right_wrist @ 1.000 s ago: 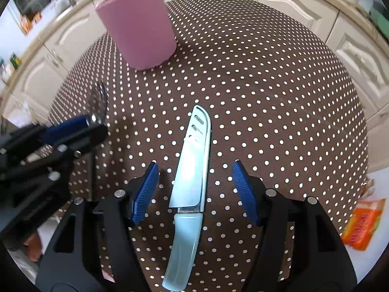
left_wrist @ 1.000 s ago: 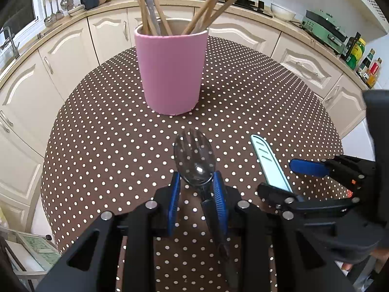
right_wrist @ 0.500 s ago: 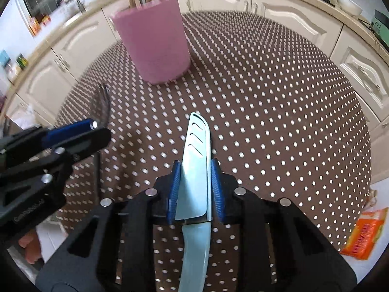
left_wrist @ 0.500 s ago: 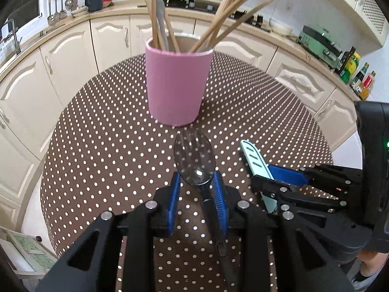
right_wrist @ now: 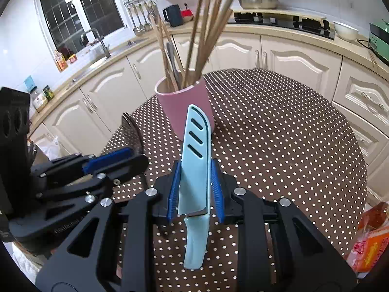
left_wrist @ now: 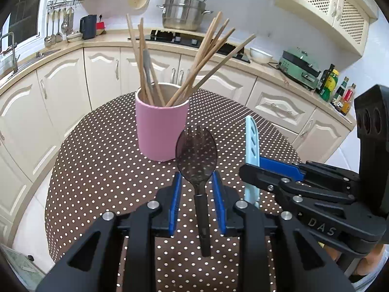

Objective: Organize utensils
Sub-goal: 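Close left gripper on the metal spoon while right gripper grasps the blue knife, then lift the metal spoon with left gripper while right gripper lifts the blue knife toward the pink cup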

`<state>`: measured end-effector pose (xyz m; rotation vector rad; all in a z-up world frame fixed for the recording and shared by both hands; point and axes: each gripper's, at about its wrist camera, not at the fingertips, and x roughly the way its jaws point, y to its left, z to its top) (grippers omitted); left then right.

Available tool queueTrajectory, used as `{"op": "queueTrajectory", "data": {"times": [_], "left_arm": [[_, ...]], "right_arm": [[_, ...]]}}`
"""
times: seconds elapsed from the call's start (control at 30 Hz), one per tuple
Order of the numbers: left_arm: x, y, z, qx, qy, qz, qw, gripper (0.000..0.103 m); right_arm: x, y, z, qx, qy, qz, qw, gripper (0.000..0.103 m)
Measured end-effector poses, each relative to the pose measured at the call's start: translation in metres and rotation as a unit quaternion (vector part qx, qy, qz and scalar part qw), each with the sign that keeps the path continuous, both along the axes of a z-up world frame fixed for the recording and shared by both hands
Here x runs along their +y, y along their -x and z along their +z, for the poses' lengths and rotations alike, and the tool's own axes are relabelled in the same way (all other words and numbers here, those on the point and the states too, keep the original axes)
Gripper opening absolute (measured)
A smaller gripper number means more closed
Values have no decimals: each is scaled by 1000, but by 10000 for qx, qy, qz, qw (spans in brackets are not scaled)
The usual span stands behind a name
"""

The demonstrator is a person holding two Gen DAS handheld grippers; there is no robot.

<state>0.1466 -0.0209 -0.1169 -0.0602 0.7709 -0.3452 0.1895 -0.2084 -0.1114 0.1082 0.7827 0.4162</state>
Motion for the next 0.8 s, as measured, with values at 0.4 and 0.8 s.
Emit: {"op": "queueTrajectory", "data": {"times": [0.4, 0.8], "left_arm": [[-3, 2, 11, -206, 75, -105, 9997, 0], [-20, -21, -9, 261, 21, -213, 9994, 7]], "right_arm": [[9, 12, 9, -257, -190, 75, 9995, 25], [-8, 3, 3, -152, -216, -194, 9995, 25]]}}
